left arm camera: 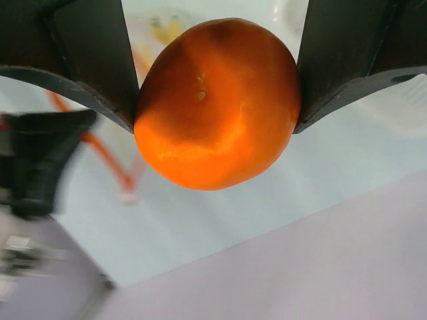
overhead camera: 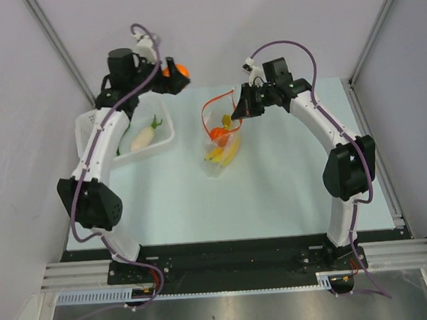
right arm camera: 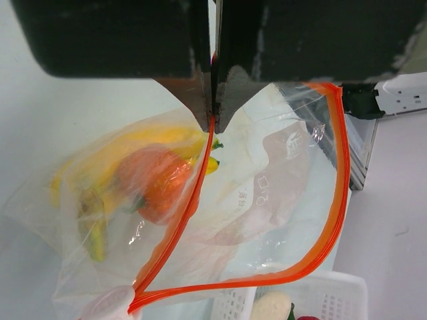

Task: Place the food in the zip-top bag and seal the zipper
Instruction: Pick up the fake fruit from the bin, then place the fake fruit in the zipper food storage bag.

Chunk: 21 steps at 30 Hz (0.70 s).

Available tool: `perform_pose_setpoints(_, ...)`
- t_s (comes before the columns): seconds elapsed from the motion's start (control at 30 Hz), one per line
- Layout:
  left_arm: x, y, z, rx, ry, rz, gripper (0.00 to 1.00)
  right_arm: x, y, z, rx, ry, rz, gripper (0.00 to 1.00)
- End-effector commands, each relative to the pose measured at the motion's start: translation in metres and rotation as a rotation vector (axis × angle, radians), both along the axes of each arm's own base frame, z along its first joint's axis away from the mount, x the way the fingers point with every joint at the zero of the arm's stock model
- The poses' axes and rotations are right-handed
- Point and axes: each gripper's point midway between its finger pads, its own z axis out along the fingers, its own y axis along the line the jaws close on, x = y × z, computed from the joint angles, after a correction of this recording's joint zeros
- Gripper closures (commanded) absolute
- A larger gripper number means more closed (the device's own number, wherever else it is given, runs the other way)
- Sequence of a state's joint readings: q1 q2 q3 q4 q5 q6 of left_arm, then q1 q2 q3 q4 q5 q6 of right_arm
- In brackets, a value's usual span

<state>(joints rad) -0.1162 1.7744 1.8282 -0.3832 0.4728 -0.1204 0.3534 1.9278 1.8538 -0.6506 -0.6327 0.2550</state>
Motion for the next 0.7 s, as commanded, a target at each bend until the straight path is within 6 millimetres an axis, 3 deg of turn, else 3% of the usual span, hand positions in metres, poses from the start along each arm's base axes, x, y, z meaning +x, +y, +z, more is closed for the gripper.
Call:
perform_pose_setpoints(0.0,-0.062,-0.082,0.027,0.067,-0.098,-0.255,0.36,-0.005,0.009,0.034,0.034,-0.091,0.037,1.00)
perform_pose_setpoints(0.03,-0.072,-0.102,0.021,0.081,-0.103,-0.299,0.36,-0.005,0.009,0.034,0.035,-0.097,0.038,1.00)
perform_pose_setpoints(0.13,-0.081,-0.133,0.006,0.124,-0.105,-0.338,0.35,-0.007,0.011,0.035,0.040,-0.104,0.042,1.00)
perform_pose_setpoints(0.23,-0.080,-0.146,-0.019,0.185,-0.067,-0.337,0.33,-0.010,0.012,0.040,0.036,-0.121,0.049,1.00)
perform_pose_setpoints(0.3,-0.079,-0.144,-0.035,0.211,-0.031,-0.319,0.32,-0.010,0.010,0.042,0.032,-0.133,0.048,1.00)
perform_pose_setpoints(0.4,-0.083,-0.143,-0.049,0.244,0.005,-0.344,0.22,-0.012,0.008,0.041,0.029,-0.133,0.051,1.00)
perform_pose_setpoints(0.43,-0.084,-0.142,-0.045,0.256,-0.009,-0.356,0.10,-0.013,0.008,0.041,0.027,-0.138,0.055,1.00)
perform_pose_setpoints(0.5,-0.088,-0.139,-0.040,0.262,-0.004,-0.359,0.00,-0.013,0.007,0.041,0.028,-0.139,0.057,1.00)
perform_pose_setpoints(0.67,-0.096,-0.120,0.000,0.234,-0.072,-0.351,0.00,-0.011,0.008,0.042,0.026,-0.151,0.058,1.00)
